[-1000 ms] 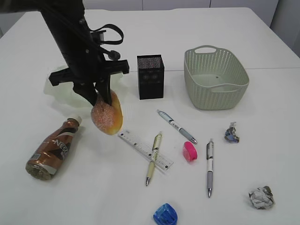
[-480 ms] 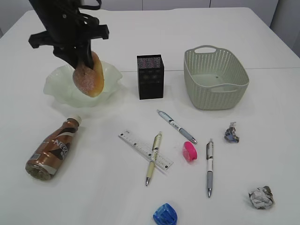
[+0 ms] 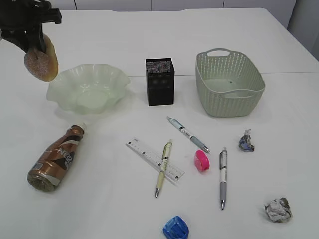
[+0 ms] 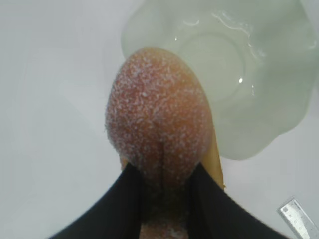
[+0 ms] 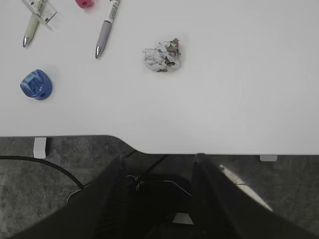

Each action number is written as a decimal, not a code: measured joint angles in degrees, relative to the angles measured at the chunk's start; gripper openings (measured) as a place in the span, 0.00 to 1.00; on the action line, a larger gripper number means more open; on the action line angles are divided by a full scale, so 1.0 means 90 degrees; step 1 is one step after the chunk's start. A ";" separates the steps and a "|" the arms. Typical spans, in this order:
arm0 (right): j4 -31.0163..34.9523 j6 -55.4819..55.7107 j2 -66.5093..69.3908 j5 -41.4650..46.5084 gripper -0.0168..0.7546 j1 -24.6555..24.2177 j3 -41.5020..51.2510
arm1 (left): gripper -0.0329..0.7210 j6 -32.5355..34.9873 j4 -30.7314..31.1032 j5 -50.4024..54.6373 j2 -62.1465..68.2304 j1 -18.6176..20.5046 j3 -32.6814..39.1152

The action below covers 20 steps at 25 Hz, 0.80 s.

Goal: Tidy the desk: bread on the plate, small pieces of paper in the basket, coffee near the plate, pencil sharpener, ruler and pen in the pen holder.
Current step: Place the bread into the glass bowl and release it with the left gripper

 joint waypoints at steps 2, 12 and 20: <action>-0.0032 0.0000 0.0000 0.0000 0.48 0.0000 0.0000 | 0.26 0.0040 0.0011 -0.0216 0.0081 0.0047 0.0000; -0.0073 0.0000 0.0000 0.0000 0.48 0.0000 0.0000 | 0.26 0.0217 0.0000 -0.1572 0.1035 0.0047 0.0000; -0.0077 0.0000 0.0000 0.0000 0.48 0.0000 0.0000 | 0.28 0.0254 -0.0066 -0.1977 0.1453 0.0047 0.0000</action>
